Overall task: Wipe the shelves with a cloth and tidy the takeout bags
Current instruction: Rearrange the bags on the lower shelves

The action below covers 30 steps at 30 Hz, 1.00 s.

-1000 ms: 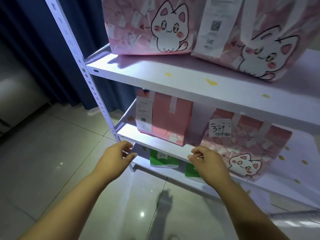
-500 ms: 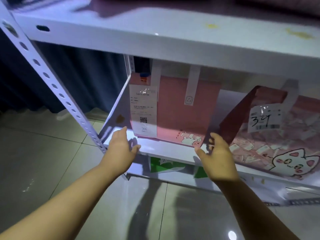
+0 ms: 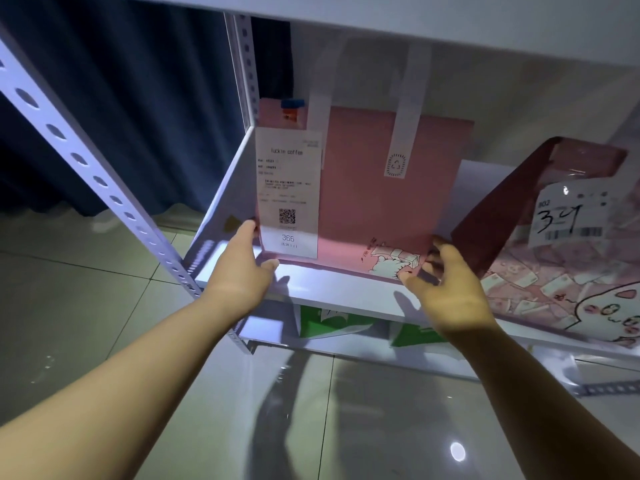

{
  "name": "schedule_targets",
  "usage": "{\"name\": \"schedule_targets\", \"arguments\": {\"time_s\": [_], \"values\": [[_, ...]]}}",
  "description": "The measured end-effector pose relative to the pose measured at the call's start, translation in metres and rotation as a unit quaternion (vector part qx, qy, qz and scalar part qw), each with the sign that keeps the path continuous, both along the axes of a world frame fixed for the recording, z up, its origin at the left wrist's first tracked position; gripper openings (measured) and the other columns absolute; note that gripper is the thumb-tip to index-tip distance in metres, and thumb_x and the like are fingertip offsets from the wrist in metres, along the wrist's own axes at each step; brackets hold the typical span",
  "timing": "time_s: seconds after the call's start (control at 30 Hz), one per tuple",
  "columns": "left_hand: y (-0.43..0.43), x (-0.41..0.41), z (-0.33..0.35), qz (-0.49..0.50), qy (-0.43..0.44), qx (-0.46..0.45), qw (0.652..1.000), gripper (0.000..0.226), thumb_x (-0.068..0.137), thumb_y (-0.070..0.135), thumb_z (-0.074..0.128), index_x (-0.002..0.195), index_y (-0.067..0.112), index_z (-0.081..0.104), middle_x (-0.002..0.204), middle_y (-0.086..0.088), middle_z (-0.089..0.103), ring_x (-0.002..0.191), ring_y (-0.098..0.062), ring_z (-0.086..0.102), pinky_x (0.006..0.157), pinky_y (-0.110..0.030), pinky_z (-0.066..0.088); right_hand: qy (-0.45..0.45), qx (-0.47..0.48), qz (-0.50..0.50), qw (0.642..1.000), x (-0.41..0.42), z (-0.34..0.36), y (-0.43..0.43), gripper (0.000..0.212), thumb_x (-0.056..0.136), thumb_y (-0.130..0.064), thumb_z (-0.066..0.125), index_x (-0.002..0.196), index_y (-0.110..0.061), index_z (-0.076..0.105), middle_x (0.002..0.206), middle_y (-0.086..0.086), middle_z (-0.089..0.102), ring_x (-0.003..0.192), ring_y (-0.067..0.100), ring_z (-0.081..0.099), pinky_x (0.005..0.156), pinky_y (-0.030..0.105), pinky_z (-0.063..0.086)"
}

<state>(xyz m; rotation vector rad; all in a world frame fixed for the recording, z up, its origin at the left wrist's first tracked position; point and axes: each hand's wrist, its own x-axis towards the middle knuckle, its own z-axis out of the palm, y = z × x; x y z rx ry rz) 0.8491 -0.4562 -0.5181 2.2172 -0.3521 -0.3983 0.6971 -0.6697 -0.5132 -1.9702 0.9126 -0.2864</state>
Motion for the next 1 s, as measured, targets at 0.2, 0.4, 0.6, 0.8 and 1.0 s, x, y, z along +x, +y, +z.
{"name": "schedule_targets", "arguments": {"time_s": [0.2, 0.4, 0.6, 0.8, 1.0], "values": [[0.002, -0.005, 0.004, 0.005, -0.022, 0.013, 1.0, 0.032, 0.088, 0.012, 0.058, 0.111, 0.03, 0.044, 0.107, 0.016, 0.049, 0.09, -0.008, 0.046, 0.08, -0.028, 0.033, 0.005, 0.003, 0.038, 0.999, -0.005, -0.004, 0.005, 0.04, 0.079, -0.02, 0.07, 0.107, -0.034, 0.045, 0.11, -0.007, 0.058, 0.107, 0.019, 0.057, 0.097, 0.043, 0.046], [-0.002, -0.033, 0.013, 0.047, -0.053, -0.012, 0.997, 0.054, 0.084, 0.017, 0.066, 0.13, 0.027, 0.041, 0.119, 0.007, 0.032, 0.077, 0.009, 0.049, 0.07, -0.009, 0.036, 0.014, -0.038, 0.015, 0.999, -0.024, 0.005, 0.01, 0.065, 0.084, -0.031, 0.065, 0.14, -0.024, 0.035, 0.142, -0.001, 0.044, 0.126, 0.018, 0.045, 0.106, 0.043, 0.038], [-0.031, -0.087, 0.02, -0.032, -0.067, -0.007, 0.997, 0.056, 0.083, 0.021, 0.068, 0.132, 0.019, 0.042, 0.123, 0.003, 0.037, 0.108, -0.017, 0.049, 0.092, -0.034, 0.044, -0.035, -0.061, -0.014, 0.997, -0.07, 0.026, 0.003, 0.04, 0.086, -0.028, 0.061, 0.125, -0.025, 0.052, 0.119, -0.009, 0.056, 0.097, 0.003, 0.053, 0.085, 0.022, 0.042], [-0.091, -0.138, 0.022, -0.115, -0.056, -0.01, 0.992, 0.047, 0.084, 0.025, 0.065, 0.127, 0.022, 0.048, 0.122, 0.003, 0.051, 0.104, -0.01, 0.049, 0.086, -0.029, 0.046, -0.073, -0.201, -0.051, 0.975, -0.13, 0.031, -0.038, 0.026, 0.083, -0.008, 0.066, 0.108, -0.003, 0.063, 0.104, 0.011, 0.066, 0.091, 0.021, 0.061, 0.083, 0.03, 0.049], [-0.157, -0.175, 0.019, -0.154, -0.029, -0.006, 0.988, 0.053, 0.087, 0.026, 0.062, 0.135, 0.021, 0.04, 0.135, 0.002, 0.046, 0.106, -0.005, 0.044, 0.093, -0.026, 0.041, -0.047, -0.166, -0.14, 0.975, -0.189, 0.022, -0.1, 0.032, 0.082, -0.01, 0.068, 0.113, -0.007, 0.059, 0.111, 0.011, 0.062, 0.098, 0.022, 0.059, 0.087, 0.041, 0.051]]}}
